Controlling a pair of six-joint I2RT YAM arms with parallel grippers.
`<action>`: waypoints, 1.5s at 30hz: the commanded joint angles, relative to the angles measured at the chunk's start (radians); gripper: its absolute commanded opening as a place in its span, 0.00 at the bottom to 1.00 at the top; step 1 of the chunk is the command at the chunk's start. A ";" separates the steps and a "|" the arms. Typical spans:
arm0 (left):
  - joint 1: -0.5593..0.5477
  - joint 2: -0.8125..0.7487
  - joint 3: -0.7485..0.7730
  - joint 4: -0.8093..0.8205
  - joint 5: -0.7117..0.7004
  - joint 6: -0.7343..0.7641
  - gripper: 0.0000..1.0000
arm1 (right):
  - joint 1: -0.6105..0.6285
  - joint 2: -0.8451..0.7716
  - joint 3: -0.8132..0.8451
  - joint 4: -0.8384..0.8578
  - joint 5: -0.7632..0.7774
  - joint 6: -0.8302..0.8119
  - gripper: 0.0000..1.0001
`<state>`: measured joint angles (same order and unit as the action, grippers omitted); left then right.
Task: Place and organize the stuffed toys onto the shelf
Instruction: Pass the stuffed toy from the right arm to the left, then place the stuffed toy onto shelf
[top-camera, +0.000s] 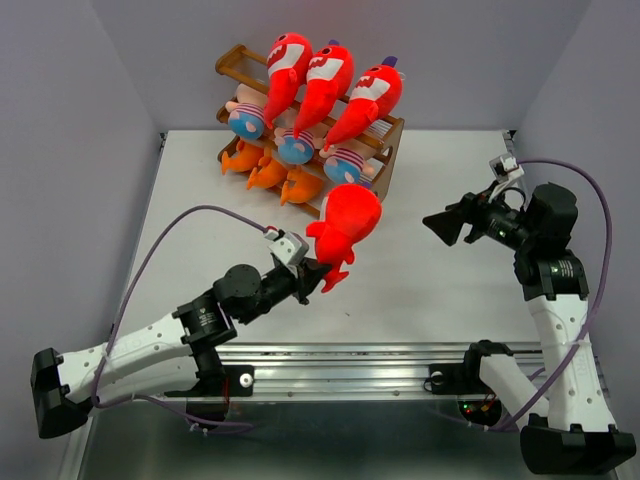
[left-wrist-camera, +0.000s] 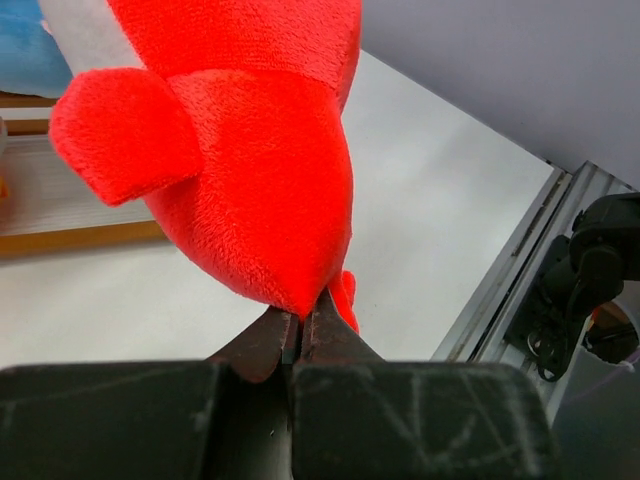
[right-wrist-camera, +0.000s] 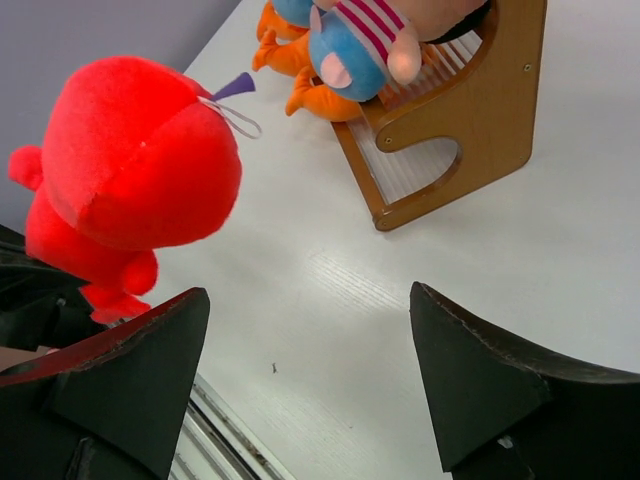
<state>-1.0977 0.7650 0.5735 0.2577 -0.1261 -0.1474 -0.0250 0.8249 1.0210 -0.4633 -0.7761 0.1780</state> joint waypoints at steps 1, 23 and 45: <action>0.004 -0.082 0.078 -0.067 -0.052 0.080 0.00 | 0.002 -0.020 -0.005 0.028 0.043 -0.041 0.86; 0.221 0.003 0.439 -0.212 0.026 0.263 0.00 | 0.002 0.040 -0.211 0.035 0.086 -0.316 0.97; 0.968 0.603 1.014 -0.002 0.441 0.072 0.00 | -0.007 -0.023 -0.306 0.092 0.121 -0.371 0.98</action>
<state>-0.2363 1.3201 1.5269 0.1043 0.2501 0.0360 -0.0257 0.8154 0.7223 -0.4328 -0.6621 -0.1730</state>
